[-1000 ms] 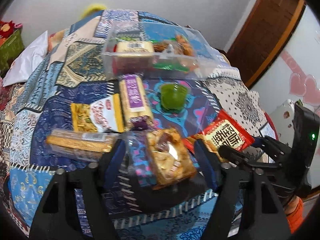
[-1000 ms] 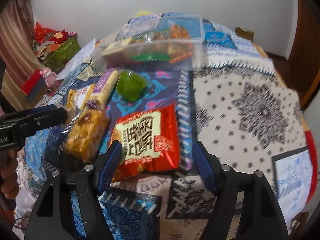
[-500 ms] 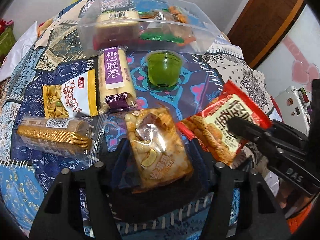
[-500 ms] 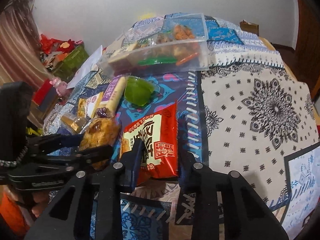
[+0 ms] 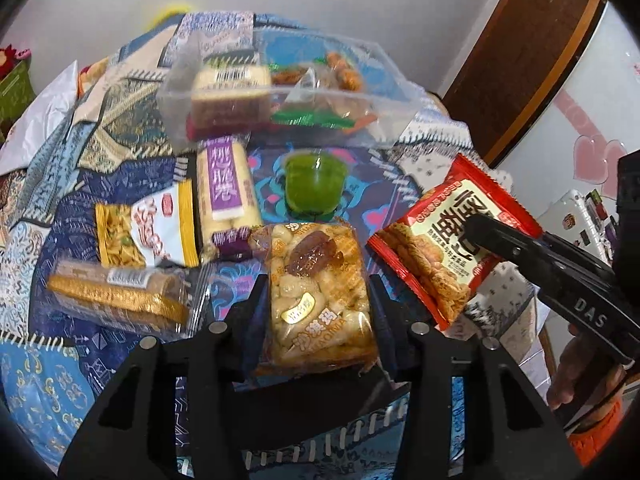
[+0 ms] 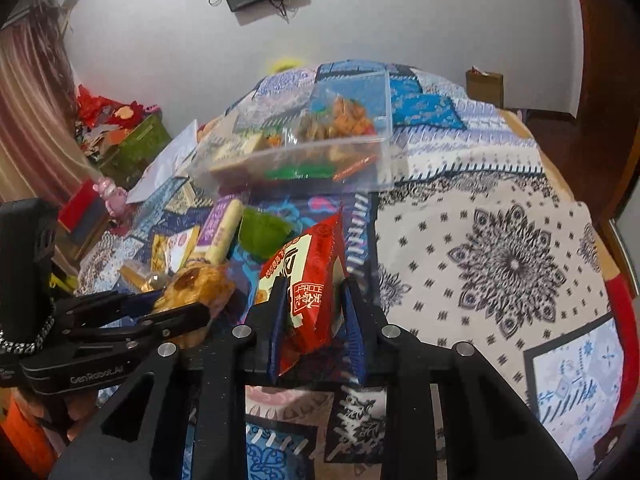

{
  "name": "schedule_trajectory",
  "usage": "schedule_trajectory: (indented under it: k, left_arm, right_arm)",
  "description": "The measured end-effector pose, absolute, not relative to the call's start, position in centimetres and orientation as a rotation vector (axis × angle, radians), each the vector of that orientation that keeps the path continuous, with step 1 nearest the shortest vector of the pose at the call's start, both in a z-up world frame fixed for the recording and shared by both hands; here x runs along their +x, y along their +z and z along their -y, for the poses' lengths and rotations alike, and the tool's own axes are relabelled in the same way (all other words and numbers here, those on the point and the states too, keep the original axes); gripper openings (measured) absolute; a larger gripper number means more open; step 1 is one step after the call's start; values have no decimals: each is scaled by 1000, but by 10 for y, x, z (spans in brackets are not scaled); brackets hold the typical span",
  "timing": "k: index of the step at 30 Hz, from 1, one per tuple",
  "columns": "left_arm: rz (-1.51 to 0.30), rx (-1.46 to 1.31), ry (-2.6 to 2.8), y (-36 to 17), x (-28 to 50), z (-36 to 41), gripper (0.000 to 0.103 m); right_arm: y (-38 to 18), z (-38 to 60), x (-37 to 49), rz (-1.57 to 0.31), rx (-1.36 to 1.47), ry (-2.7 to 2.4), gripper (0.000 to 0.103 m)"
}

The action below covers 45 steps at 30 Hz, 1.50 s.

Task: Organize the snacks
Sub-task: 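Carry the cashew pack into the clear box with the left gripper while the right carries the red bag in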

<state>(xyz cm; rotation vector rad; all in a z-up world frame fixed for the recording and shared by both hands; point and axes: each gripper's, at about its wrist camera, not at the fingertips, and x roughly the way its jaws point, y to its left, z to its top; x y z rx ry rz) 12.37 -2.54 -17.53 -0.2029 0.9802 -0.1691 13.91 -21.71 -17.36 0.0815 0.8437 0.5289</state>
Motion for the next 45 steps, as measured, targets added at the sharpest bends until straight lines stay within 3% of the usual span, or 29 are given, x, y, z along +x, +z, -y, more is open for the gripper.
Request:
schedule_trajectory:
  k: [25, 45]
  left_arm:
    - [-765, -216, -67, -106, 201, -27, 46]
    - [-786, -179, 37, -128, 309, -67, 46]
  right_arm:
    - [-104, 184, 207, -631, 97, 552, 24]
    - [-117, 123, 299, -670, 65, 612, 24]
